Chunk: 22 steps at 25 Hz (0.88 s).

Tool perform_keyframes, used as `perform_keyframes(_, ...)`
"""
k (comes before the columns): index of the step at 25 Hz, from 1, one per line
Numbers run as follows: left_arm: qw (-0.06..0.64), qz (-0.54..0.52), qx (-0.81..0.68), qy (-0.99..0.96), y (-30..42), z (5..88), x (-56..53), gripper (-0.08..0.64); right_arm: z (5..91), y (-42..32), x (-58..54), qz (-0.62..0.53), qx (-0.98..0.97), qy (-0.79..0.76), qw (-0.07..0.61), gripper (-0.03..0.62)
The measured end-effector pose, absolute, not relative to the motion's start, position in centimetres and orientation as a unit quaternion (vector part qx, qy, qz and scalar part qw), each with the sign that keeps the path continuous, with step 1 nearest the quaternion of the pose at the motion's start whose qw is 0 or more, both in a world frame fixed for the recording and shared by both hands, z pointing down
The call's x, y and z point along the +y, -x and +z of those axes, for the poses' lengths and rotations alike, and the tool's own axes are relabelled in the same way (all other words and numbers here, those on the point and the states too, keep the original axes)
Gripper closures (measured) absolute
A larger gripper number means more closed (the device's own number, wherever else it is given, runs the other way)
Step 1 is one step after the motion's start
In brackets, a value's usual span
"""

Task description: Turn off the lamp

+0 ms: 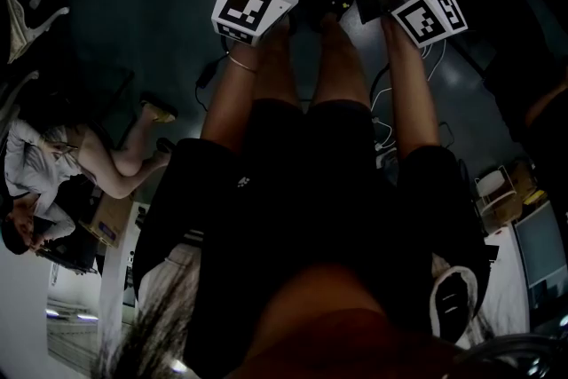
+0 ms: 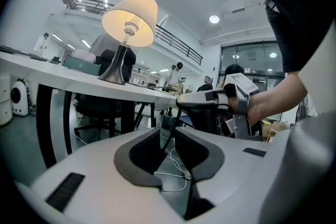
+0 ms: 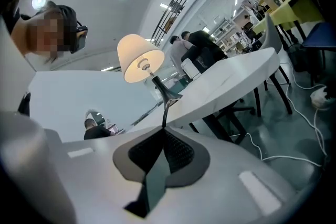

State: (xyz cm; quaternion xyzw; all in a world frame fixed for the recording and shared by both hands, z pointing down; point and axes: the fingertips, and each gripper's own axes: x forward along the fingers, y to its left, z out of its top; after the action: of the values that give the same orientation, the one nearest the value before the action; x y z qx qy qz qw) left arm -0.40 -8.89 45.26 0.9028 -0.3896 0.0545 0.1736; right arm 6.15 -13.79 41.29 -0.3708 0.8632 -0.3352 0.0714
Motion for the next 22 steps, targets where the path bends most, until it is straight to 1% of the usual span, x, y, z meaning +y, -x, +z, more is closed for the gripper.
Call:
perform_keyframes(14, 0.148, 0.052, -0.35, -0.924, -3.6, 44.2, -10.3, 0.486, 39.3, -5.9, -13.2, -0.375, 0.855, 0.334, 0.131, 0.583)
perform_keyframes(22, 0.148, 0.05, -0.345, -0.925, -3.8, 43.9, -10.7, 0.486, 38.2, -5.5, -13.3, -0.405, 0.841, 0.314, 0.173, 0.583)
